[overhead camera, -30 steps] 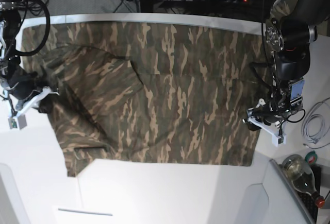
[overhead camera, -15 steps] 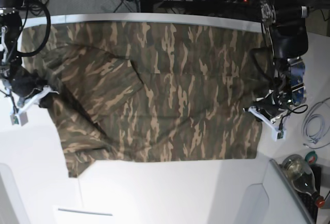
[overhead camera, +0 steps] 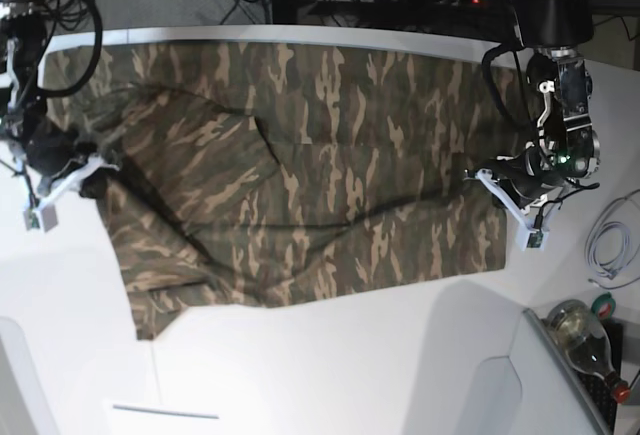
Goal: Layout the t-shirt on the table in an organized manner, then fold the t-shirt properly
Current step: 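Fold the grasped fabric over toward the shirt's hem with both grippers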
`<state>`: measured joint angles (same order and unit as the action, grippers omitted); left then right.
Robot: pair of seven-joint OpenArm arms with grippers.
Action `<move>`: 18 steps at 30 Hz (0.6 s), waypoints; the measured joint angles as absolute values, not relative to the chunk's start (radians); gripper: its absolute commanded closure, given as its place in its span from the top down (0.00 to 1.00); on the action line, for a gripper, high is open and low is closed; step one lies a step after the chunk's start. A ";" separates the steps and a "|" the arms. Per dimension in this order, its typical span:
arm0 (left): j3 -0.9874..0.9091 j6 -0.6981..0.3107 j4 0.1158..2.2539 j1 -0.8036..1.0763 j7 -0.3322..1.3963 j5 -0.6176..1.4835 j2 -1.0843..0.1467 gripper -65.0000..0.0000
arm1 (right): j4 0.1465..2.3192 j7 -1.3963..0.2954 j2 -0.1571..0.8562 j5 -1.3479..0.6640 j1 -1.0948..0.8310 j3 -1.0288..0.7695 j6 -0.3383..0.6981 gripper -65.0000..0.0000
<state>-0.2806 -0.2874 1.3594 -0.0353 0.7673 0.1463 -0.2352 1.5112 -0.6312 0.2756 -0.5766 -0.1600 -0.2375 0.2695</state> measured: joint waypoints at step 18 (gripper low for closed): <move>-0.282 -0.287 1.333 0.035 0.768 0.139 -0.236 0.00 | 1.509 -0.683 0.216 -0.581 -0.239 -0.248 0.273 0.42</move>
<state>-0.2817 -0.2871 1.3327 0.0345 0.7677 0.1390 -0.2359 1.5093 -0.6830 0.2157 -0.5812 -0.2394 -0.2478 0.2726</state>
